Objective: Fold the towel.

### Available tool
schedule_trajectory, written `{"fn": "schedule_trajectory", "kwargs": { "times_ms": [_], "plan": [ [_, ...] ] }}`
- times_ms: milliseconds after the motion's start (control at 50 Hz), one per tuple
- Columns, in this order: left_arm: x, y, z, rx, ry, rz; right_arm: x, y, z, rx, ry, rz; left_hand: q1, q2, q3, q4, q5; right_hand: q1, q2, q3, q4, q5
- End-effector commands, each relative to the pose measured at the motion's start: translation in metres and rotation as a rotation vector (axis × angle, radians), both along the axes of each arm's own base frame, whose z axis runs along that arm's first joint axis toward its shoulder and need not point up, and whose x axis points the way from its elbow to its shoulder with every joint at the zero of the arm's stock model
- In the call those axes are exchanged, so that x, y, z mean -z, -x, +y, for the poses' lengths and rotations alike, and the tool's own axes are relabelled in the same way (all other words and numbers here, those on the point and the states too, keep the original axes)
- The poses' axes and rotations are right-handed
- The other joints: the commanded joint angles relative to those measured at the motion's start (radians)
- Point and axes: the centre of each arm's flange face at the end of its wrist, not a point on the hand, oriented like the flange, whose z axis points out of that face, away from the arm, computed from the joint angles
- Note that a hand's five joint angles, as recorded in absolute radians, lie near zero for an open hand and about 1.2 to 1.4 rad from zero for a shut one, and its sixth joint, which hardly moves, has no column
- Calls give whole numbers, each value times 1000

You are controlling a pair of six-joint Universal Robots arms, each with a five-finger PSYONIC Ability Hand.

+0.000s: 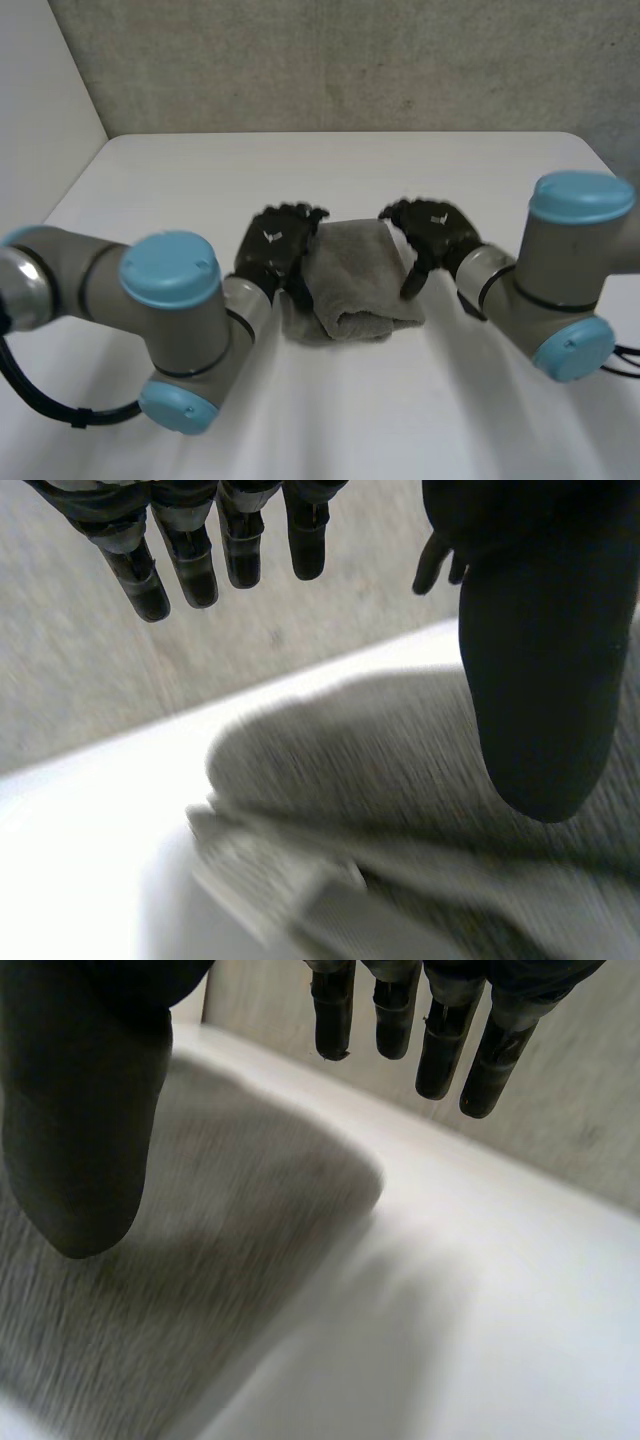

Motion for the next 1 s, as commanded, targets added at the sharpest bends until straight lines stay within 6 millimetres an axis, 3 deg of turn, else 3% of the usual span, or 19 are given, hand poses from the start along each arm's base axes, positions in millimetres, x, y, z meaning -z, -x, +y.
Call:
{"fn": "schedule_trajectory", "kwargs": {
  "times_ms": [20,40,80,100,120,140,160,180,320,740,840,880,920,940,980,1000],
  "plan": [
    [-72,-21,-9,-54,118,85,-89,9,11,26,173,-76,13,13,13,13,14,-54,-74,-73,-88,-69],
    [-73,-21,-9,-54,118,85,-89,9,11,26,173,-76,13,12,13,13,14,-54,-74,-73,-88,-69],
    [-103,-37,-12,-93,151,102,-123,19,13,92,230,-88,16,15,16,16,17,-54,-74,-73,-88,-69],
    [-103,-37,-12,-94,151,102,-123,19,13,93,230,-88,16,15,16,16,17,-54,-74,-73,-88,-69],
    [-117,-46,-14,-116,165,109,-135,24,14,137,245,-88,19,18,18,19,20,-54,-74,-73,-88,-69],
    [-132,-54,-16,-139,180,116,-135,24,14,137,245,-88,22,21,21,22,23,-54,-74,-73,-88,-69],
    [-132,-55,-16,-139,180,116,-147,29,15,181,259,-86,22,21,21,22,23,-54,-74,-73,-88,-69],
    [-145,-62,-17,-161,189,119,-156,33,16,214,266,-82,22,21,21,22,23,-54,-74,-73,-88,-69],
    [-174,-84,-15,-213,191,117,-168,42,21,276,268,-65,28,27,27,28,29,-54,-74,-73,-88,-69],
    [-189,-94,-4,-237,194,112,-168,42,22,270,267,-71,8,7,7,7,9,-54,-74,-73,-88,-69],
    [-189,-94,-4,-234,197,113,-163,32,22,193,306,-91,2,1,1,1,3,-54,-74,-73,-88,-69],
    [-190,-94,-4,-233,199,115,-158,27,20,145,310,-94,-1,-2,-2,-2,0,-54,-74,-73,-88,-69],
    [-190,-94,-4,-233,200,114,-134,12,20,16,252,-67,-1,-2,-2,-2,0,-54,-74,-73,-88,-69],
    [-191,-94,-4,-233,203,115,-134,12,20,15,251,-67,-1,-2,-2,-2,0,-54,-74,-73,-88,-69],
    [-193,-94,-3,-232,209,119,-103,0,18,-96,147,-31,-1,-2,-2,-2,0,-54,-74,-73,-88,-69],
    [-194,-95,-3,-234,213,122,-103,0,18,-97,147,-31,-1,-2,-2,-2,0,-54,-74,-73,-88,-69]
  ]
}}
